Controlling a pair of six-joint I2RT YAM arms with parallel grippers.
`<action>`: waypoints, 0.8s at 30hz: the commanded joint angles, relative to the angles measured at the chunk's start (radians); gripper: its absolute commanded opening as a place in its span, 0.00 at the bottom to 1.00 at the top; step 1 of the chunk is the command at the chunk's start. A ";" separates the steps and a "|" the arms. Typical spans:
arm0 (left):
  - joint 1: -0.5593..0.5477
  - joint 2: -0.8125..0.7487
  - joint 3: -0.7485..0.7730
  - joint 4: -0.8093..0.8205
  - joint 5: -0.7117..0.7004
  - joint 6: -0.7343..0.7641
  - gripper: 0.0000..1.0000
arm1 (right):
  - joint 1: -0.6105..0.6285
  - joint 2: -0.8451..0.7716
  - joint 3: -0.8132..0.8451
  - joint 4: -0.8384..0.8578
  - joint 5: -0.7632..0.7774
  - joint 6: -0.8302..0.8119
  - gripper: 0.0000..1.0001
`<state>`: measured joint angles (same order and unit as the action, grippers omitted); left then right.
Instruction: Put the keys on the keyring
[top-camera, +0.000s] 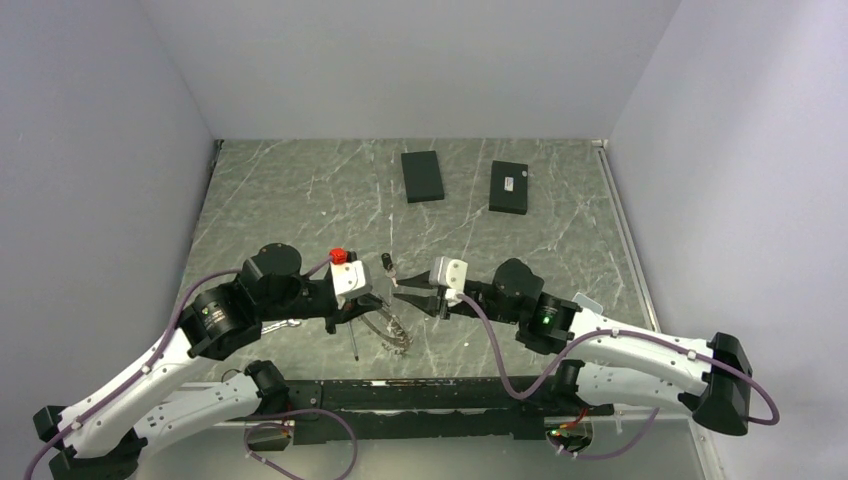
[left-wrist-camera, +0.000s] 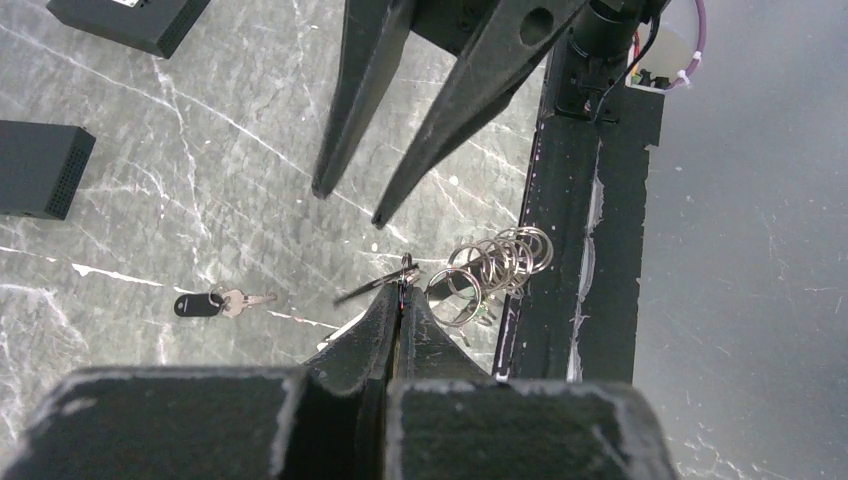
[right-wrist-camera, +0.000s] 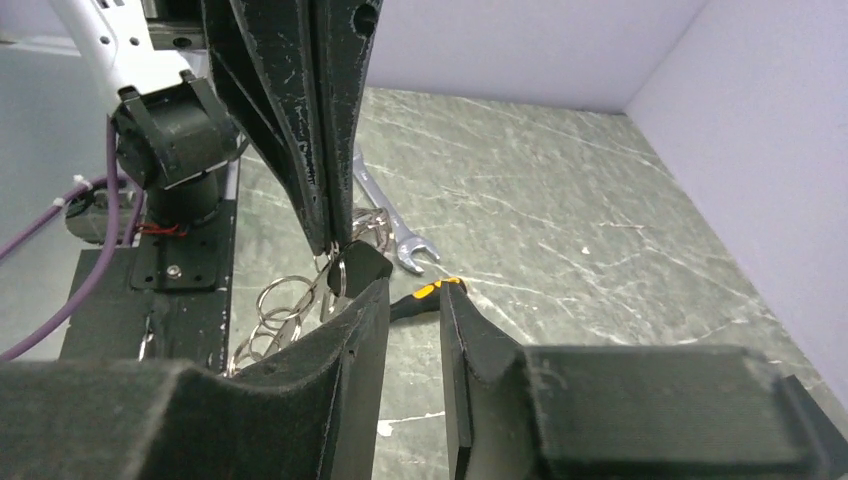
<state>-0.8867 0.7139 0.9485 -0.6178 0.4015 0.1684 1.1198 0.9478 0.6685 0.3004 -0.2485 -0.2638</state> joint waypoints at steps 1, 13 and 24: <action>0.002 -0.008 0.044 0.042 0.027 0.013 0.00 | -0.007 0.023 0.048 0.022 -0.086 0.027 0.29; 0.002 -0.015 0.045 0.040 -0.001 0.016 0.00 | -0.009 -0.020 0.033 0.012 -0.128 0.044 0.32; 0.003 -0.010 0.035 0.064 0.014 0.008 0.00 | -0.009 0.063 0.072 -0.001 -0.132 0.045 0.34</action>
<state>-0.8867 0.7113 0.9485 -0.6151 0.3954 0.1680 1.1137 0.9962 0.6956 0.2695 -0.3759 -0.2268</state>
